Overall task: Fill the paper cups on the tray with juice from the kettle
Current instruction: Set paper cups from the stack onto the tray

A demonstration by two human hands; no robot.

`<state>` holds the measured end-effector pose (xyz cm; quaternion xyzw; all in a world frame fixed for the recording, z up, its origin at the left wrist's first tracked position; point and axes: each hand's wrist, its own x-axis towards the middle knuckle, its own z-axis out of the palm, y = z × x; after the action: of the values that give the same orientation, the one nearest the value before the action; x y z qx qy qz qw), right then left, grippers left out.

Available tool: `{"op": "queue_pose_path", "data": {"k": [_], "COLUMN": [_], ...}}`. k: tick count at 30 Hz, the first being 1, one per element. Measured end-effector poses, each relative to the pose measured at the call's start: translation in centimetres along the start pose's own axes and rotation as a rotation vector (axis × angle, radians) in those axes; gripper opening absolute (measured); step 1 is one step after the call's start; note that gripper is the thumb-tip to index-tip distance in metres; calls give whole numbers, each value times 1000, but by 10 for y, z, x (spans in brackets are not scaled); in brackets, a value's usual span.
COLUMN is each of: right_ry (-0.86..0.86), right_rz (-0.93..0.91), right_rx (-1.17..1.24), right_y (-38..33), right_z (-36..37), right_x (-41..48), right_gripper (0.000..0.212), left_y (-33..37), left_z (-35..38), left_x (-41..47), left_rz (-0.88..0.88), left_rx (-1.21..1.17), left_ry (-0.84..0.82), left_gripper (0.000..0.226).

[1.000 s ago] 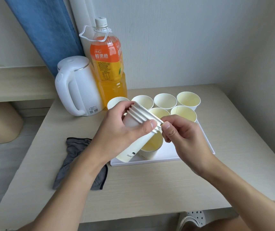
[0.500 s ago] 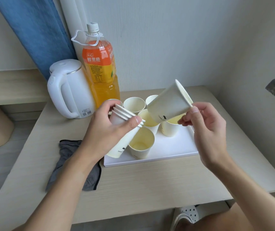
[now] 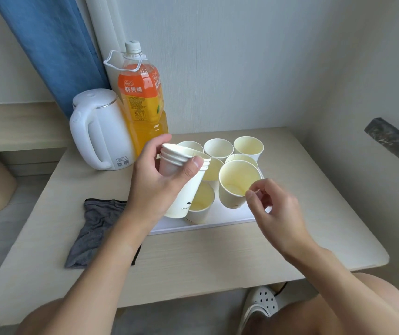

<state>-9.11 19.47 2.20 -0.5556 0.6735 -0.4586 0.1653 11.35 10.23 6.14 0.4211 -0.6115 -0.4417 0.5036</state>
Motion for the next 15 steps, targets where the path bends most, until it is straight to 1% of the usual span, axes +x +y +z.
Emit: {"op": "queue_pose_path", "data": {"k": [4, 6, 10, 15], "right_ry": [-24, -40, -91, -146], "right_rz": [50, 74, 152, 175], "right_rx": [-59, -83, -6, -11], "right_y": [8, 11, 15, 19], "right_z": [0, -1, -1, 6], "right_x": [-3, -3, -3, 1], "right_gripper": [8, 9, 9, 6], "left_y": [-2, -5, -7, -8], "left_z": [3, 3, 2, 3], "left_x": [-6, -6, -2, -1], "left_rz": [25, 34, 36, 36], "left_rx": [2, 7, 8, 4], "left_ry": [-2, -14, -6, -18], "left_gripper": [72, 74, 81, 77]}}
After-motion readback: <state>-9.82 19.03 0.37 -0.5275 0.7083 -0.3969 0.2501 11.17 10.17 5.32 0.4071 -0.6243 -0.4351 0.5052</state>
